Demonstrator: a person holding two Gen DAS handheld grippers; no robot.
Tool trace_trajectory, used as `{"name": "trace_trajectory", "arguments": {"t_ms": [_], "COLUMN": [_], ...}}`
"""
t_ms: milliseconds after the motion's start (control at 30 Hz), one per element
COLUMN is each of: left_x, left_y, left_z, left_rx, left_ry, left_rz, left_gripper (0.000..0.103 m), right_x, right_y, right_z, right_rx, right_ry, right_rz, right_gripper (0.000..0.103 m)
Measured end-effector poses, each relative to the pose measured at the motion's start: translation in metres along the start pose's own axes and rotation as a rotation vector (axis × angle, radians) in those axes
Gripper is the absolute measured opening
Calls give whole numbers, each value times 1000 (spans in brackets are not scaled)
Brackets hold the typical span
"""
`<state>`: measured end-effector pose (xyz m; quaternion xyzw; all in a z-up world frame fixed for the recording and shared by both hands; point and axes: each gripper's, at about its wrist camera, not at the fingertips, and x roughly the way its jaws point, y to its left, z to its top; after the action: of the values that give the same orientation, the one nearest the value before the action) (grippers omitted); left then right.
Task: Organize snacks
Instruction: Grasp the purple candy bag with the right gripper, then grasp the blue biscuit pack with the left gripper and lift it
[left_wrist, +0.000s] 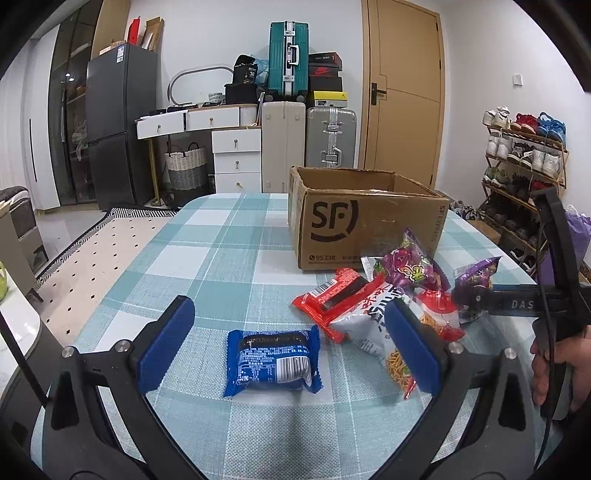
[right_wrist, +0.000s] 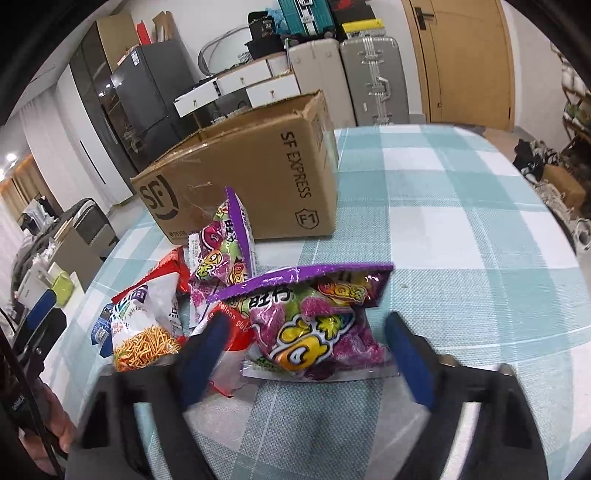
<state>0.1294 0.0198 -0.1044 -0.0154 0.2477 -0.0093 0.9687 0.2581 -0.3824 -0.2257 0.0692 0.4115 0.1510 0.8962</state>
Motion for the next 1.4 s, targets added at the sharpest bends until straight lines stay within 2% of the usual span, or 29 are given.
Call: {"name": "trace_trajectory", "arguments": {"t_ms": [33,100,200,567,767,1033,1400], "left_x": [0,1,1,-1,4,24,56], "left_y": [1,3,4,0,6,31,44], "left_z": [0,0,-1,-2,-2,-6,-22], "left_rx": [-2,-11,-20,5,-28,-122,-129], "left_ry": [2,4,10,-10,18,140,333], "left_rz": [0,2,6,29,25,13,-1], "left_gripper": [103,103,103,103,103,103,102], "right_x": [2,0,-8,-32,-41,-51,-62], "right_y": [-2,-10,-16,-15,-17,-14,3], "right_z": [0,0,-2,-7,-8,-11,-16], "right_rx": [14,51,79,82,86,70,-12], "right_ry": [7,-9,-48,-154,-190,-220,-246], "right_rz": [9,38,93,149,180,210,204], "right_gripper": [70,68,47,44,44,44,44]}}
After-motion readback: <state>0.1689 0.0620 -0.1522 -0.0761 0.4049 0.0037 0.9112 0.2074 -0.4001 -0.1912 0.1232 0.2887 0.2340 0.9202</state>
